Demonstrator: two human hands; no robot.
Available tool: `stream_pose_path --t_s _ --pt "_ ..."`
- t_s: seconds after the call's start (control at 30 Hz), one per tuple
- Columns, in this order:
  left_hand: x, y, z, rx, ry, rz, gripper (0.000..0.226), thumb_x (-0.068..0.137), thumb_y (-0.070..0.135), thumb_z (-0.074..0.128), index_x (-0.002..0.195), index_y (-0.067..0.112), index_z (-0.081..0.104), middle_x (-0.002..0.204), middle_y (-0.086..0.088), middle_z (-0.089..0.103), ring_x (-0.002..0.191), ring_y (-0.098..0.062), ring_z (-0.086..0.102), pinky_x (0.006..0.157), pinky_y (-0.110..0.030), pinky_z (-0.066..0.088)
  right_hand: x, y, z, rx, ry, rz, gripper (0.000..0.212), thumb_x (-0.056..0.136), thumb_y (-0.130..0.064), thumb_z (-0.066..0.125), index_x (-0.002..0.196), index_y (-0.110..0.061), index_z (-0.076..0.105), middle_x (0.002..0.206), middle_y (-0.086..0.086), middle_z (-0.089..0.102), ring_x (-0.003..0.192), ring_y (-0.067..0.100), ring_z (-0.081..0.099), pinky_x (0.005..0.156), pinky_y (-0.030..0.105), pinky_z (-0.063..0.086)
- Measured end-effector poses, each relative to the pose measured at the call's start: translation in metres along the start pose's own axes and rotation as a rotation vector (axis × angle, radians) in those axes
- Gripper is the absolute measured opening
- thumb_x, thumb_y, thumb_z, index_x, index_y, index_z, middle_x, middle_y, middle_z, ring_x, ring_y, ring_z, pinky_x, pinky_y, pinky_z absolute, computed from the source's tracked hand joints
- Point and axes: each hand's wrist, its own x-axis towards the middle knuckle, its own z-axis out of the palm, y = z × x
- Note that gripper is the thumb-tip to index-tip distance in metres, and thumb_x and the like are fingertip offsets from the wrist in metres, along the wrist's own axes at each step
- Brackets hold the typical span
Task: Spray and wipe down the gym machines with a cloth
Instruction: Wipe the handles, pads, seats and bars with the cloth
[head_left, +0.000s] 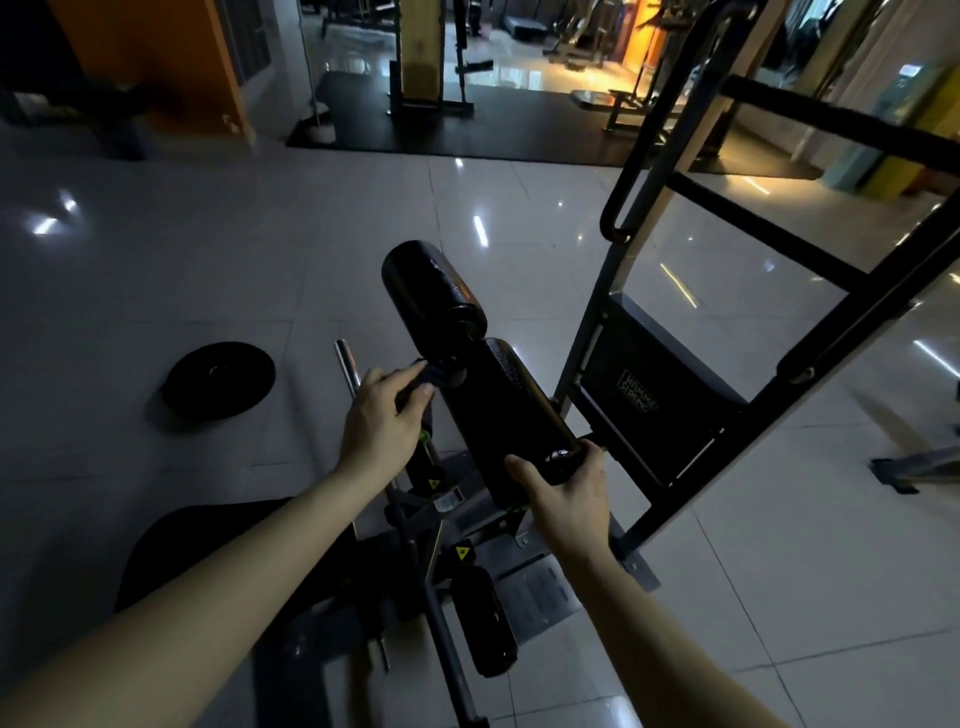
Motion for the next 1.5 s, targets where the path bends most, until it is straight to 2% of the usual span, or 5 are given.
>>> stream_pose_path --t_s 0.27,0.47,0.9,1.23,1.5 --pt "0.036 0.019 0.020 0.084 -0.063 0.050 0.046 0.105 0.037 0.052 0.150 0.030 0.049 0.117 0.001 0.046 0.100 -0.013 0.050 0.081 -0.027 0.041 0.016 -0.003 -0.017 0.518 -0.331 0.373 0.060 0.083 -0.062 0.070 0.118 -0.014 0.063 0.094 0.020 0.062 0.086 0.038 0.060 0.075 0.043 0.051" --pt "0.075 0.029 0.047 0.171 -0.172 0.023 0.043 0.105 0.042 0.048 0.145 0.027 0.056 0.114 -0.004 0.047 0.109 -0.029 0.058 0.082 -0.028 0.042 0.019 -0.005 -0.034 0.537 -0.446 0.482 0.045 0.094 -0.060 0.055 0.103 -0.018 0.067 0.122 0.036 0.064 0.125 0.060 0.050 0.114 0.066 0.036" --pt "-0.051 0.062 0.054 0.277 -0.247 0.544 0.045 0.103 0.039 0.049 0.142 0.020 0.057 0.107 -0.003 0.049 0.092 -0.017 0.054 0.071 -0.025 0.047 0.010 0.032 -0.038 0.780 -0.408 0.494 0.080 0.087 -0.076 0.050 0.135 -0.013 0.063 0.131 0.029 0.064 0.125 0.048 0.060 0.111 0.061 0.042" --pt "0.052 0.030 0.059 0.156 -0.096 -0.019 0.044 0.107 0.040 0.045 0.146 0.023 0.053 0.123 -0.014 0.049 0.107 -0.036 0.059 0.087 -0.035 0.046 0.005 0.023 -0.030 0.768 -0.385 0.511 0.068 0.094 -0.068 0.052 0.137 -0.016 0.061 0.112 0.021 0.068 0.109 0.040 0.065 0.102 0.054 0.052" --pt "-0.082 0.047 0.063 -0.026 -0.097 0.143 0.046 0.106 0.036 0.046 0.151 0.025 0.048 0.115 0.001 0.046 0.095 -0.005 0.052 0.071 -0.001 0.042 0.004 0.027 -0.032 0.769 -0.380 0.463 0.072 0.092 -0.069 0.053 0.138 -0.015 0.061 0.125 0.024 0.069 0.117 0.043 0.065 0.111 0.060 0.044"
